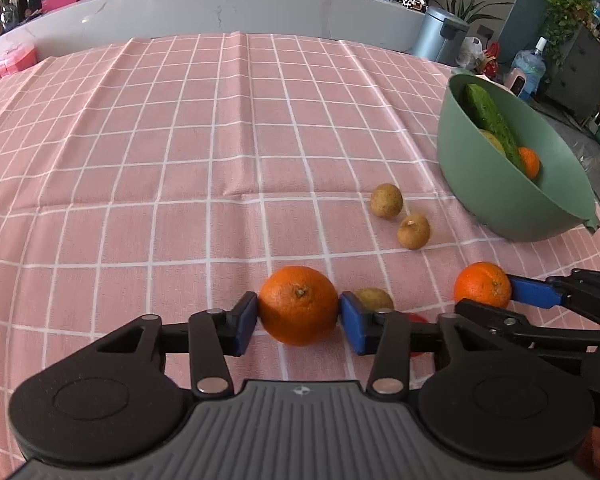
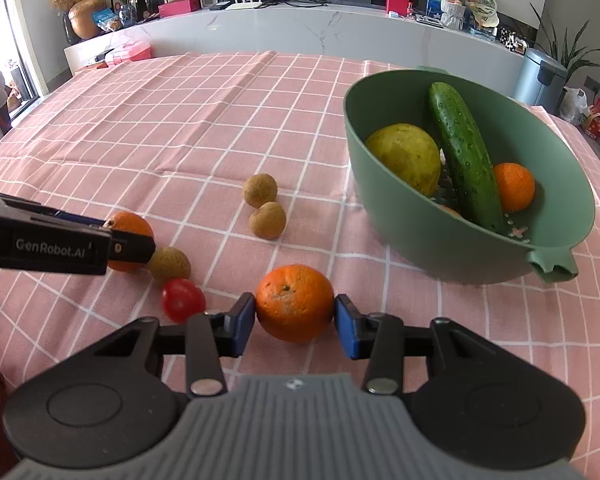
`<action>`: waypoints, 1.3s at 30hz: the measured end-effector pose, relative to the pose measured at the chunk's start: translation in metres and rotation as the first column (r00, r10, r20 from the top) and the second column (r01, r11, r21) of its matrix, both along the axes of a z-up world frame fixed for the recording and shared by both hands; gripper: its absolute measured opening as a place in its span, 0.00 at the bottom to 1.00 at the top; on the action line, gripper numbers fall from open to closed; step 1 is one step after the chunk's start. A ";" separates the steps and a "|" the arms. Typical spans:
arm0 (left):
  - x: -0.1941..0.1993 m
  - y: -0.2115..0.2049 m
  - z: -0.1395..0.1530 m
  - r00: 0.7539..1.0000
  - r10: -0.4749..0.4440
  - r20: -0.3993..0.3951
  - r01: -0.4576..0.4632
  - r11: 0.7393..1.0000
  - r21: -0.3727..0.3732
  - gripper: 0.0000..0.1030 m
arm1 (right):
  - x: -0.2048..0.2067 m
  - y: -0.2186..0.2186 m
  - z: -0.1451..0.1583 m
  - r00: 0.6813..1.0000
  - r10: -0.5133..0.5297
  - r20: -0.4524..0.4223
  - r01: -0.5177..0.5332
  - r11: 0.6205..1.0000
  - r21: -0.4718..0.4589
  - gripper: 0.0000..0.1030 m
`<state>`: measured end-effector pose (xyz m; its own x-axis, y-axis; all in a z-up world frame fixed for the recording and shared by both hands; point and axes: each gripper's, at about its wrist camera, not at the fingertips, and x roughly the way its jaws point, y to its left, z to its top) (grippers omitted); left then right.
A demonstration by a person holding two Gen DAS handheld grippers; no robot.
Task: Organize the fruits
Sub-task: 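Carry the orange over the colander with the left tool while the right tool carries its orange there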
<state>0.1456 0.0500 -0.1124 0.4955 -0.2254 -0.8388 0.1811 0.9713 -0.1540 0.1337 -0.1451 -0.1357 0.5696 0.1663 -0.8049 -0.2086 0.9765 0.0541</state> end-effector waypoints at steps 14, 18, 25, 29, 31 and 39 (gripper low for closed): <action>-0.008 -0.035 0.043 1.000 0.004 0.012 -0.004 1.000 0.006 0.48 | -0.012 -0.011 0.045 0.993 0.097 0.075 -0.099 0.995 0.029 0.38; -0.006 -0.051 0.063 0.999 -0.025 0.038 0.027 0.999 -0.046 0.48 | -0.017 -0.023 0.071 0.983 0.136 0.123 -0.137 0.991 -0.001 0.38; 0.008 -0.089 0.090 0.991 -0.100 0.092 0.109 0.990 -0.088 0.48 | -0.017 -0.049 0.105 0.968 0.186 0.166 -0.173 0.981 -0.093 0.38; 0.023 -0.109 0.092 0.987 -0.133 0.093 0.142 0.984 -0.105 0.48 | -0.005 -0.063 0.110 0.966 0.211 0.147 -0.188 0.970 -0.157 0.38; 0.030 -0.119 0.090 0.985 -0.147 0.089 0.156 0.982 -0.101 0.48 | 0.002 -0.069 0.109 0.967 0.217 0.132 -0.190 0.963 -0.193 0.38; 0.050 -0.152 0.075 0.973 -0.220 0.066 0.226 0.969 -0.099 0.48 | 0.034 -0.100 0.094 0.976 0.217 0.021 -0.206 0.950 -0.237 0.38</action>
